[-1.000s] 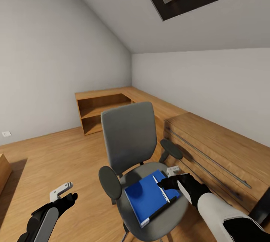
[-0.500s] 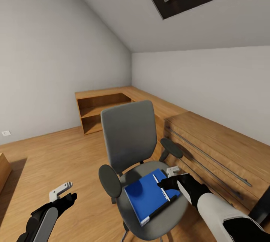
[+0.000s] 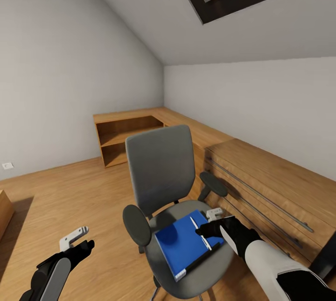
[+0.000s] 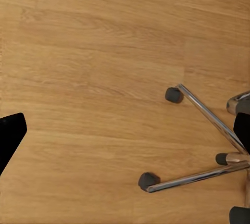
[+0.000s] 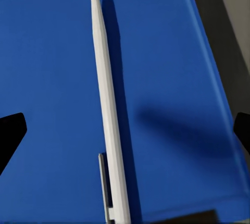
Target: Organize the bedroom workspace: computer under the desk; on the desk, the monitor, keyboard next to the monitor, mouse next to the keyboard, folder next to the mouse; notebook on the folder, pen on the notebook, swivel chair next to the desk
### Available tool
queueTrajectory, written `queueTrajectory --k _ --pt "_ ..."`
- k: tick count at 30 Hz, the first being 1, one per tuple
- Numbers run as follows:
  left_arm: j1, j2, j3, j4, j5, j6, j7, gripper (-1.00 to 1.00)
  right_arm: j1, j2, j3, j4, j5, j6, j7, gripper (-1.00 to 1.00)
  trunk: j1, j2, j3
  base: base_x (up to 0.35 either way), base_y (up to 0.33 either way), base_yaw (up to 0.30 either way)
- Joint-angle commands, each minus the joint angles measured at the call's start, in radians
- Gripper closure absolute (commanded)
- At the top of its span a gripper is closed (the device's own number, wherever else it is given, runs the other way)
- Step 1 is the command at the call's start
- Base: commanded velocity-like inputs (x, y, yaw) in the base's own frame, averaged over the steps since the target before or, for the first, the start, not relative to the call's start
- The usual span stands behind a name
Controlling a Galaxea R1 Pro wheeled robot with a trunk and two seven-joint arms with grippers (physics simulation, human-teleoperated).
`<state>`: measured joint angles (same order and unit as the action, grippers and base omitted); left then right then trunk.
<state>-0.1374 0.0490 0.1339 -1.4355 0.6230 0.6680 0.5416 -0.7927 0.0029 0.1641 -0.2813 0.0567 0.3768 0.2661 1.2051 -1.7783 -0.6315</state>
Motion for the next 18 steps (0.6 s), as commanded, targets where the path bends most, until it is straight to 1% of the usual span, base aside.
queueTrajectory --k 1,6,13,18 --pt "-0.001 0.000 0.000 -0.001 0.011 0.002 0.009 -1.00 0.000 0.000 0.001 -0.002 0.006 0.007 0.004 -1.00 0.000 -0.001 -0.001 0.000 0.000 0.000" --pt "-0.001 0.000 0.001 -0.001 0.011 0.002 0.009 -1.00 0.000 0.001 0.006 -0.001 0.006 0.029 0.004 -1.00 0.000 -0.001 -0.001 0.000 0.000 0.000" --pt "-0.001 0.000 0.002 -0.001 0.011 0.002 0.009 -1.00 0.000 0.001 0.009 -0.002 0.006 0.079 0.004 -1.00 0.000 -0.001 -0.001 0.000 0.000 0.000" --pt "-0.001 0.000 0.003 -0.001 0.011 0.002 0.009 -1.00 0.000 0.003 0.010 -0.002 0.006 0.092 0.004 -1.00 0.000 -0.001 -0.001 0.000 0.000 0.000"
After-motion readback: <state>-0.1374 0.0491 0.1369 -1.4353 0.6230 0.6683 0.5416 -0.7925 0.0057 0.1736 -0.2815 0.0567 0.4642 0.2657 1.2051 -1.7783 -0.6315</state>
